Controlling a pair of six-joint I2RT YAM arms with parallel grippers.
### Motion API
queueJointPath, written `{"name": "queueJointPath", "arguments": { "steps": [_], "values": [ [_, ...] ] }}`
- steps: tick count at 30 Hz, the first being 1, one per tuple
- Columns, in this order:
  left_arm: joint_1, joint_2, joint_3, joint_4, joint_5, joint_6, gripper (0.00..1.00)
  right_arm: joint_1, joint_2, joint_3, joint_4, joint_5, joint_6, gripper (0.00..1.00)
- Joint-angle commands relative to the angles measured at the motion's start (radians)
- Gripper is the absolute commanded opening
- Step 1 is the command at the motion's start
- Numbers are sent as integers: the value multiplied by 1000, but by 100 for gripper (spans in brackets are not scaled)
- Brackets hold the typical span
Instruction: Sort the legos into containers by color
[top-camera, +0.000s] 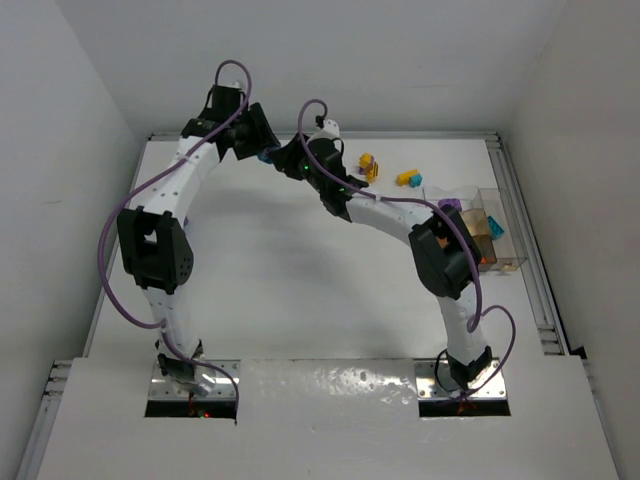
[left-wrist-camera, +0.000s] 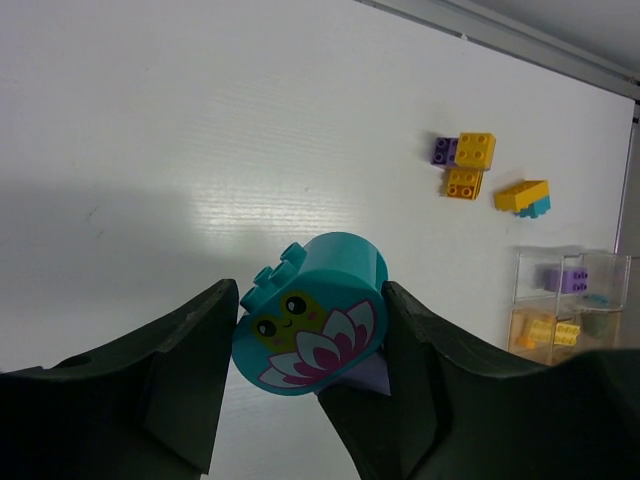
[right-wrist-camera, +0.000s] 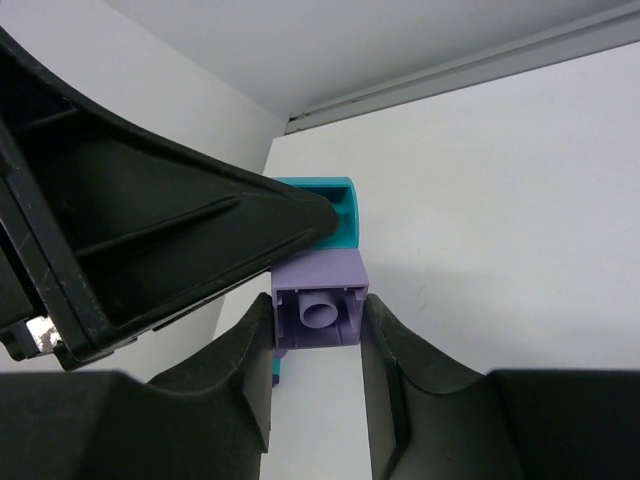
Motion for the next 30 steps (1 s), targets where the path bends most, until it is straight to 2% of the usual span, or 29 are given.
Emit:
{"name": "queueJointPath", "arguments": {
  "steps": [1, 2, 4, 15, 23, 28, 29, 30],
  "values": [
    [-9, -29, -12, 28, 3, -2, 0, 6, -27, 8, 54, 49, -32, 18],
    [-8, -29, -15, 25, -2, 1, 0, 6, -32, 2, 54, 52, -44, 8],
    [-6, -27, -21, 25, -23, 11, 0, 6, -44, -23, 53, 53, -67, 0],
    [20, -3, -24, 60, -112, 78, 0, 6, -208, -279, 93, 26, -132, 0],
    [20, -16, -179, 105, -111, 126, 0, 5, -276, -379, 87, 35, -165, 0],
    [20, -3, -257, 134, -132, 242, 0, -7, -354, -452, 39, 66, -216, 0],
    [18, 7, -256, 137, -163, 277, 23, -12, -386, -460, 18, 70, -240, 0],
    [18, 17, -237, 132, -183, 357, 38, -15, -403, -465, 5, 73, -259, 0]
  ]
}}
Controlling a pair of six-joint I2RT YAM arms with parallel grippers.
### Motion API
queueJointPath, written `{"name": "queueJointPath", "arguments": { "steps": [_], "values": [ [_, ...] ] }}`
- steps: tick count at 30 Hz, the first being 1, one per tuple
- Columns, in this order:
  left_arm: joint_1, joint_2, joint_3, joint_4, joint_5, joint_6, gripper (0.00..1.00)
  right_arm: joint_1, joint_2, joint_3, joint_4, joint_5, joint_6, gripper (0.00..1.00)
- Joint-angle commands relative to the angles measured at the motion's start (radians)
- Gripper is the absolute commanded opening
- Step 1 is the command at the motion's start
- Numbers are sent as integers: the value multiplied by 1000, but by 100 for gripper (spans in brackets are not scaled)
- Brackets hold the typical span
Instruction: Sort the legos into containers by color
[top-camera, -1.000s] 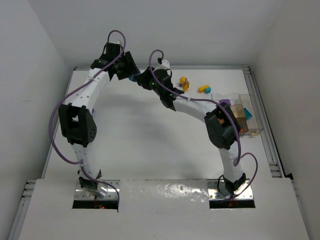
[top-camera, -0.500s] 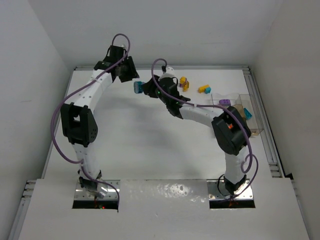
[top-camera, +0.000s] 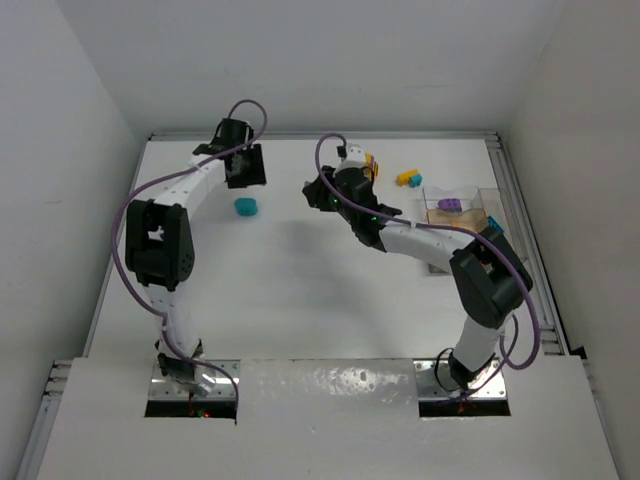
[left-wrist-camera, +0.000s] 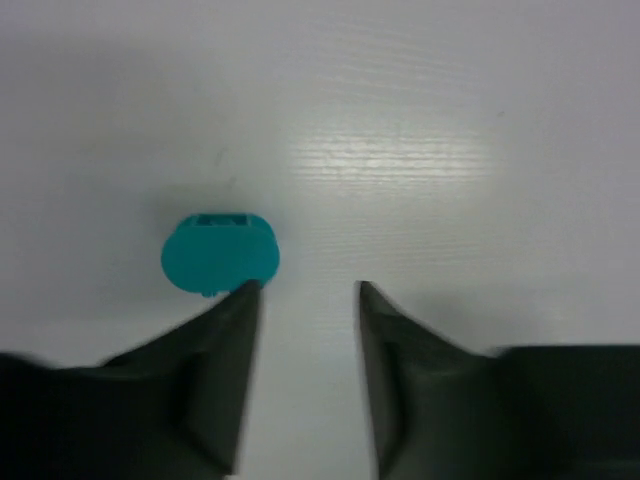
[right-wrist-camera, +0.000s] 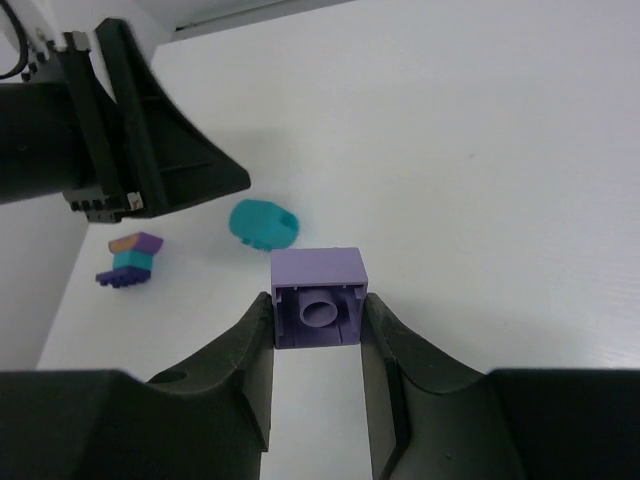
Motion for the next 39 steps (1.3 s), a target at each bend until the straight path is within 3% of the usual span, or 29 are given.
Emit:
{"name": "queueJointPath", "arguments": {
  "steps": [1, 2, 5, 8, 11, 14, 17, 21, 30, 33, 39],
  "values": [
    [-3, 43, 46, 41, -84, 175, 51, -14, -114, -14, -16, 38, -89, 0],
    [-2, 68, 74, -20, -110, 215, 70, -15, -129, -17, -42, 44, -132, 0],
    [-3, 155, 157, -139, -102, 269, 89, -17, -180, -23, -94, 64, -188, 0],
    [-3, 174, 145, -138, -25, 364, 90, -21, -221, -49, -114, 87, -217, 0],
    [-3, 186, 161, -148, -209, 382, 95, -43, -261, -46, -204, 109, -220, 0],
    [-2, 189, 162, -203, -203, 401, 100, -72, -306, -54, -269, 110, -227, 0],
    [-3, 162, 105, -200, -105, 405, 100, -97, -347, -82, -304, 126, -247, 0],
    [-3, 178, 73, -174, -103, 388, 100, -178, -384, -92, -375, 106, -191, 0],
    [-3, 185, 28, -119, -121, 396, 75, -526, -393, -25, -721, 83, -234, 0],
    [-3, 185, 23, -114, -118, 395, 74, -667, -355, 10, -841, -5, -237, 0],
    [-3, 182, 19, -113, -101, 391, 69, -759, -294, 109, -942, -5, -237, 0]
  ]
}}
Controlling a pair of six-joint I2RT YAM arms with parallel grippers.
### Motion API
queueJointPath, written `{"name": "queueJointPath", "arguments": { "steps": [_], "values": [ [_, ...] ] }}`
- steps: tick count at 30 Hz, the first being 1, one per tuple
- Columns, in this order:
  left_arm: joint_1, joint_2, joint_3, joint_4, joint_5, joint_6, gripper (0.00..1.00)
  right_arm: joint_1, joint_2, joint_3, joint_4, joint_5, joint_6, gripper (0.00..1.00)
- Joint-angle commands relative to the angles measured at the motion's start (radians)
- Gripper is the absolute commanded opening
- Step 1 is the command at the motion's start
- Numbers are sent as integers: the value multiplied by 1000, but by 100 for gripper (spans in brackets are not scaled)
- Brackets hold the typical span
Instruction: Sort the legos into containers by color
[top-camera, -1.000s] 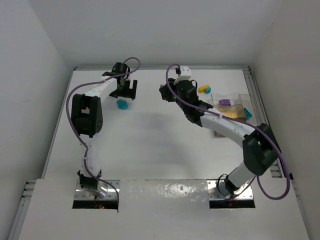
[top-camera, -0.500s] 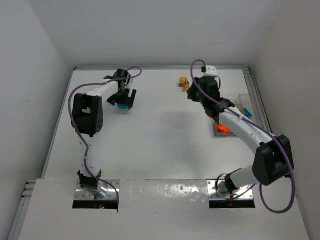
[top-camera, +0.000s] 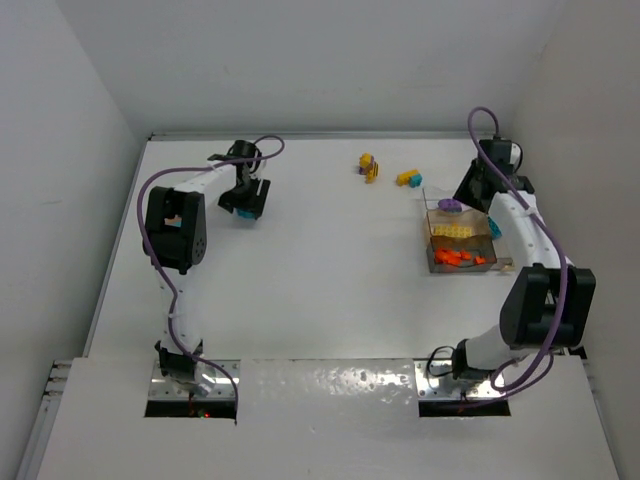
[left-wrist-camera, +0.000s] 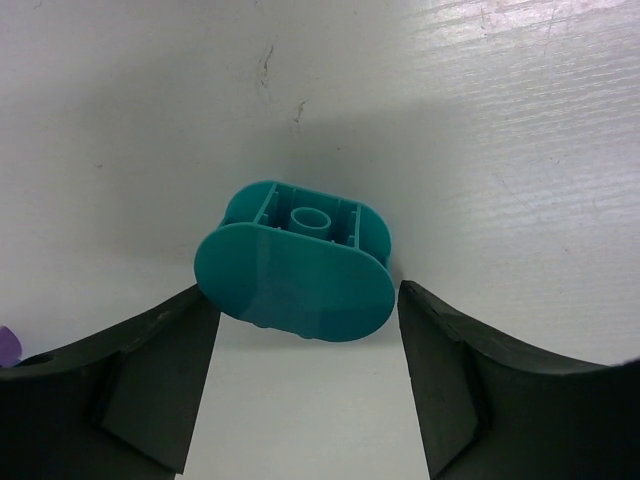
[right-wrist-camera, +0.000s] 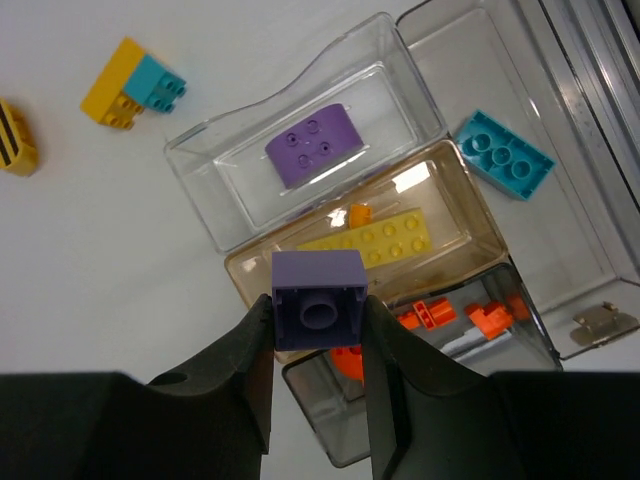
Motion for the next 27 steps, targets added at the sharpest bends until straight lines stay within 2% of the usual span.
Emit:
{"name": "queueJointPath", "arguments": {
  "steps": [1, 6, 11, 13, 16, 22, 27],
  "values": [
    [-3, -26, -8, 29, 12, 11, 68, -28, 0, 64, -74, -23, -12, 0],
    [-3, -34, -17, 30, 17, 9, 64, -84, 28, 108, -115, 32, -51, 0],
    [-3, -43, -26, 33, 23, 17, 53, -94, 49, 113, -65, 7, -95, 0],
    [-3, -46, -28, 36, 26, 18, 45, -94, 83, 115, -23, -82, -83, 0],
    [-3, -52, -34, 36, 31, 18, 38, -94, 170, 165, 27, -109, 7, 0],
    [-3, -66, -39, 33, 41, 14, 26, -92, 336, 270, 27, -60, 73, 0],
    [-3, -75, -36, 26, 41, 20, 17, -92, 397, 320, 32, -35, 55, 0]
  ]
}}
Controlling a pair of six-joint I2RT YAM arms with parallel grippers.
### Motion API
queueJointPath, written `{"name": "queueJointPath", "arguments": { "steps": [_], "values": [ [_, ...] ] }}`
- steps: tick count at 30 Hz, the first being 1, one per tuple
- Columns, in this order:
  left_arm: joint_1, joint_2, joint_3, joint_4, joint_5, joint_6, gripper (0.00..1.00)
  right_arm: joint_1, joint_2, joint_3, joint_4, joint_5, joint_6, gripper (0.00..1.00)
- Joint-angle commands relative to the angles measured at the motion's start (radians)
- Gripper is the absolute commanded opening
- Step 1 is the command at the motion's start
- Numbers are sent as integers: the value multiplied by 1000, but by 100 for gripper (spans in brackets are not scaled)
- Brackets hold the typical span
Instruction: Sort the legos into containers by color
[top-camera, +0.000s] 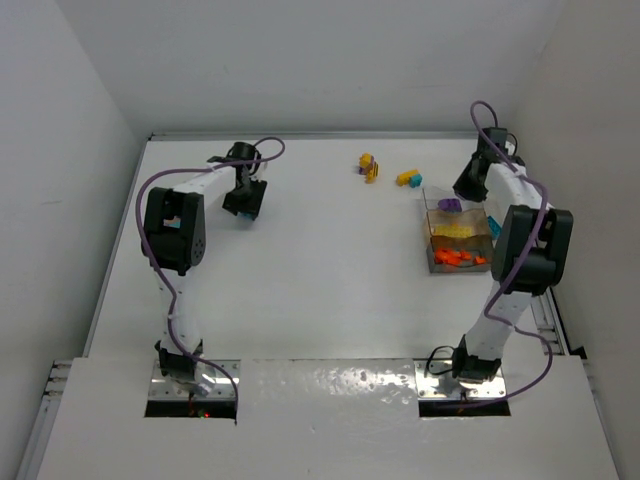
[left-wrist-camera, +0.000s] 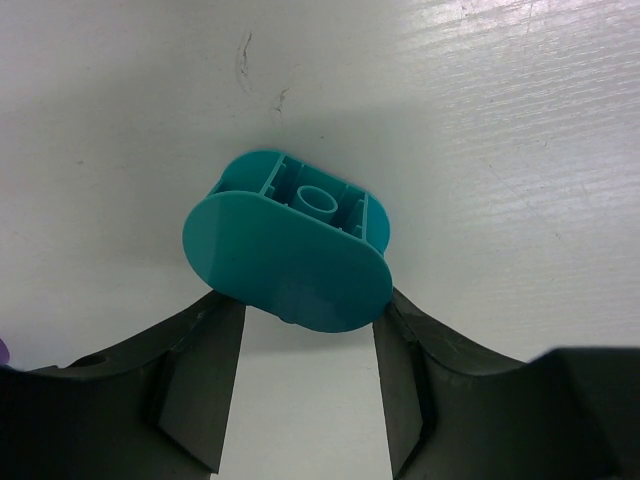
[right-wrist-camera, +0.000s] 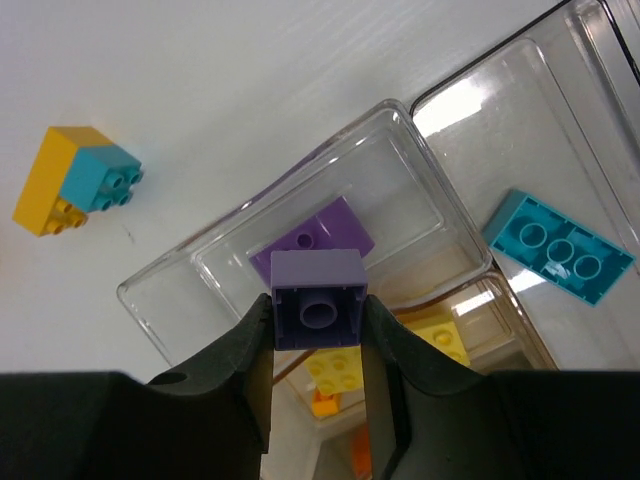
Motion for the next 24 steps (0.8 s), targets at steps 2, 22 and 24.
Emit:
{"name": "queueJointPath", "arguments": {
  "steps": [2, 22, 24],
  "values": [
    [-3, -59, -1, 4, 16, 10, 15, 3, 29, 94, 20, 39, 5, 0],
    [-3, -65, 25, -34, 7, 4, 40, 2, 14, 56, 28, 126, 71, 24],
    [-3, -60, 37, -41, 7, 4, 40, 3, 40, 82, -9, 129, 66, 27]
  ]
}}
